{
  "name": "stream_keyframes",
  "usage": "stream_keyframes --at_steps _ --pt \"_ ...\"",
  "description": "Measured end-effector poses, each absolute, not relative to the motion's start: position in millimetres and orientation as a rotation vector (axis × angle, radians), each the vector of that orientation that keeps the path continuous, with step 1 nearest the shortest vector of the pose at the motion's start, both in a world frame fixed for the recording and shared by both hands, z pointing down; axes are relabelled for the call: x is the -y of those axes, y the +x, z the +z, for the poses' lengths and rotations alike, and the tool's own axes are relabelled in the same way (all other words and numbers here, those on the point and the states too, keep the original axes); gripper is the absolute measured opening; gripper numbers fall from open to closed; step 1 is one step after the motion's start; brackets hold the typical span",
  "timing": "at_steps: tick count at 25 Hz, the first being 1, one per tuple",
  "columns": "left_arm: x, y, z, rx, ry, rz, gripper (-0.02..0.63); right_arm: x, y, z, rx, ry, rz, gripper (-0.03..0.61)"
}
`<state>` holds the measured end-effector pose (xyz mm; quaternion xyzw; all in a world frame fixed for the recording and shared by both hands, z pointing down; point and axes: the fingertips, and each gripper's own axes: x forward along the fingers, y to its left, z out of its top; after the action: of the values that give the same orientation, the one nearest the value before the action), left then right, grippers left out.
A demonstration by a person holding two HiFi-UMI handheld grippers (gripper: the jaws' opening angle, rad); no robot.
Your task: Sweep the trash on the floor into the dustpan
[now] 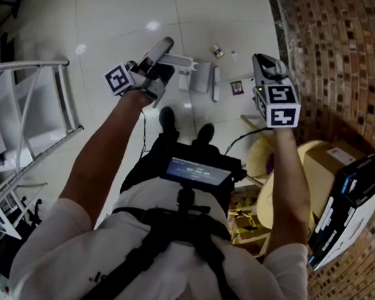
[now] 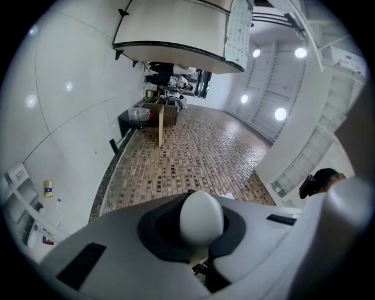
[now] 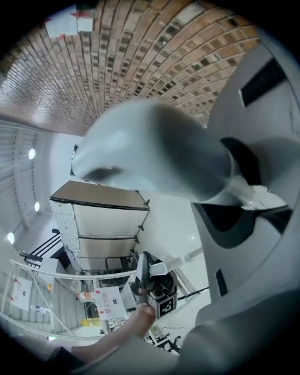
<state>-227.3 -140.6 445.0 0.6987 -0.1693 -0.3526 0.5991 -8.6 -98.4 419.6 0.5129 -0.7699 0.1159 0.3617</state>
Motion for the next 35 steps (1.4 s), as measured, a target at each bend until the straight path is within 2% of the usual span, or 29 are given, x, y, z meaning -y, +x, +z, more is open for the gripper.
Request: stream_keyframes --at_steps 10,19,25,35 --pt "162 -250 430 0.624 1.607 -0.948 0.001 174 45 406 2.071 1.240 0.165 0.020" --pt "182 -236 428 0.756 1.578 -0.978 0.001 265 60 408 2.173 1.164 0.023 0.017" --pt "179 -238 435 0.780 1.581 -0.950 0.001 256 37 465 2.249 1.193 0.223 0.028" --pt "174 -242 443 0.762 1.573 -0.947 0.001 233 22 455 2.292 1.416 0.447 0.034"
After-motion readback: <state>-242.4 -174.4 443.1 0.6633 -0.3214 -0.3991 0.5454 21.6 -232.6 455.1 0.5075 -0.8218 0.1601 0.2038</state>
